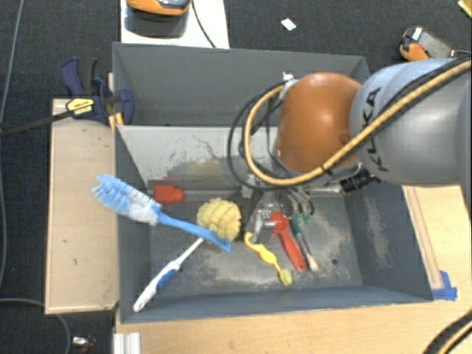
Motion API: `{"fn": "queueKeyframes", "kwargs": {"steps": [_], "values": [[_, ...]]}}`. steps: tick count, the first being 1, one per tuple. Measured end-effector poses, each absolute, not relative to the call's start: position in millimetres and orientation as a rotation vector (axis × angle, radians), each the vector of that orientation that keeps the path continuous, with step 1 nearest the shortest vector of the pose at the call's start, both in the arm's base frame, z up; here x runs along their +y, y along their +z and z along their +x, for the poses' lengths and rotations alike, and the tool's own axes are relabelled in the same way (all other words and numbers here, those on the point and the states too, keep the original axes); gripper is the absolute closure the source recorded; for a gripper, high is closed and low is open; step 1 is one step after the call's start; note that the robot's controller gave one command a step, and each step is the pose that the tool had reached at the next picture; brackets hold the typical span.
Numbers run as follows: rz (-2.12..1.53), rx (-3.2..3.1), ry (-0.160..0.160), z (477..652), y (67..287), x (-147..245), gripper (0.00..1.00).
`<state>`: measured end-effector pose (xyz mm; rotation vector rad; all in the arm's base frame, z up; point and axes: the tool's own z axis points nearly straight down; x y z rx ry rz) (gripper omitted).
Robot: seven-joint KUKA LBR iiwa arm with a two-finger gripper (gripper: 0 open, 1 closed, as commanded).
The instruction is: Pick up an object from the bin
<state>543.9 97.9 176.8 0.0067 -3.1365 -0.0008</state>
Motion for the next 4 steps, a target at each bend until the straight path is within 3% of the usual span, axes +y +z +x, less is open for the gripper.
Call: {"fn": "queueKeyframes", "kwargs": {"steps": [1, 2, 3, 4], "values": [[-0.001, -3.144, -0.002, 545.7, 181, 97, 0.00], [0.001, -3.143, -0.007, 528.7, 69, 182, 0.00], [-0.024, -3.159, -0.004, 530.8, 141, 191, 0.00], [0.346, -3.120, 0.000, 509.5, 100, 181, 0.00]]}}
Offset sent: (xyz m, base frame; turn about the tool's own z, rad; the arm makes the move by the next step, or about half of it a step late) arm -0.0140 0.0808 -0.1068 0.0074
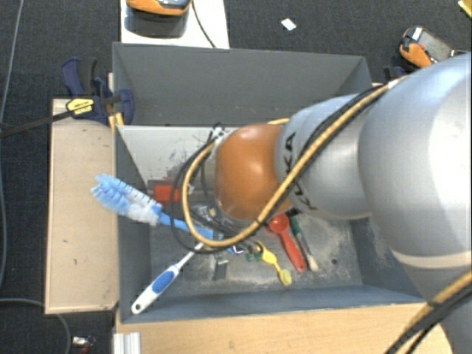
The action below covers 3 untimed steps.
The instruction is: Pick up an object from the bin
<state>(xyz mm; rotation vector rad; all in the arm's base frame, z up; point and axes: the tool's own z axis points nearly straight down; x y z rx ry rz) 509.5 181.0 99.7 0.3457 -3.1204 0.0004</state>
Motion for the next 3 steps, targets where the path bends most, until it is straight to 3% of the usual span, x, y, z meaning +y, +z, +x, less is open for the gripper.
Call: {"fn": "queueKeyframes", "kwargs": {"steps": [1, 2, 3], "values": [[0.221, -3.152, -0.003, 498.8, 70, 201, 0.00], [0.835, -3.046, -0.001, 489.1, 72, 242, 1.00], [0.834, -3.046, -0.001, 489.1, 72, 242, 1.00]]}}
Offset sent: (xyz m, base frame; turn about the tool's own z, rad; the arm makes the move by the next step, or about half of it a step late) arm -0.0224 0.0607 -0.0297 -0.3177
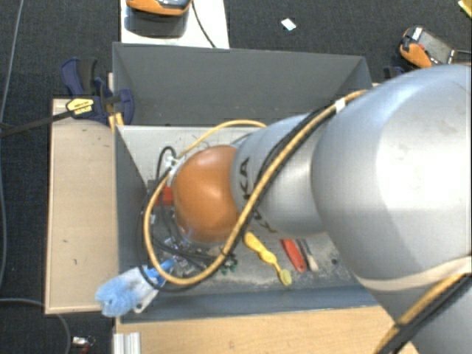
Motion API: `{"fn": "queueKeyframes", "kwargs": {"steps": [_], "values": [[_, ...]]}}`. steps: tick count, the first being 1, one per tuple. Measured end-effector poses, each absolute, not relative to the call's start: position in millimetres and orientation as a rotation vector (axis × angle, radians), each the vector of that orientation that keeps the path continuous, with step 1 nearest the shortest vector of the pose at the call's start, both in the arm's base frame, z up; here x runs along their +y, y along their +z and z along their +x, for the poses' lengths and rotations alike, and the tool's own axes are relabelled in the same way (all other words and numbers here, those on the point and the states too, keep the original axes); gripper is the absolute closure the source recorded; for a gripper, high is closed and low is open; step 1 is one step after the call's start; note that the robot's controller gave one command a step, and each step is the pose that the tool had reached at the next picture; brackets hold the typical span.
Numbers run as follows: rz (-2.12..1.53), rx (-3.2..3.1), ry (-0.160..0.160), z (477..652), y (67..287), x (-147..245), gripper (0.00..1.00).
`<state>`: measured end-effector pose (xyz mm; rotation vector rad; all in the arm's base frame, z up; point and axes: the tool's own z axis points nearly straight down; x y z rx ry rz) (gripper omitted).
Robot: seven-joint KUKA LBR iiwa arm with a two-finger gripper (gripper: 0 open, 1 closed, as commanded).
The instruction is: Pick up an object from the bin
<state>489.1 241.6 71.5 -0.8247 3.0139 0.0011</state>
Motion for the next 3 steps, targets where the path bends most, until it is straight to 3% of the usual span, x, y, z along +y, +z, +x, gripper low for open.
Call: {"fn": "queueKeyframes", "kwargs": {"steps": [1, 2, 3], "values": [[-0.826, 3.025, -0.002, 486.1, 86, 240, 1.00], [-0.821, 3.022, -0.002, 487.3, 130, 241, 1.00], [-0.816, 3.021, -0.001, 487.7, 159, 241, 1.00]]}}
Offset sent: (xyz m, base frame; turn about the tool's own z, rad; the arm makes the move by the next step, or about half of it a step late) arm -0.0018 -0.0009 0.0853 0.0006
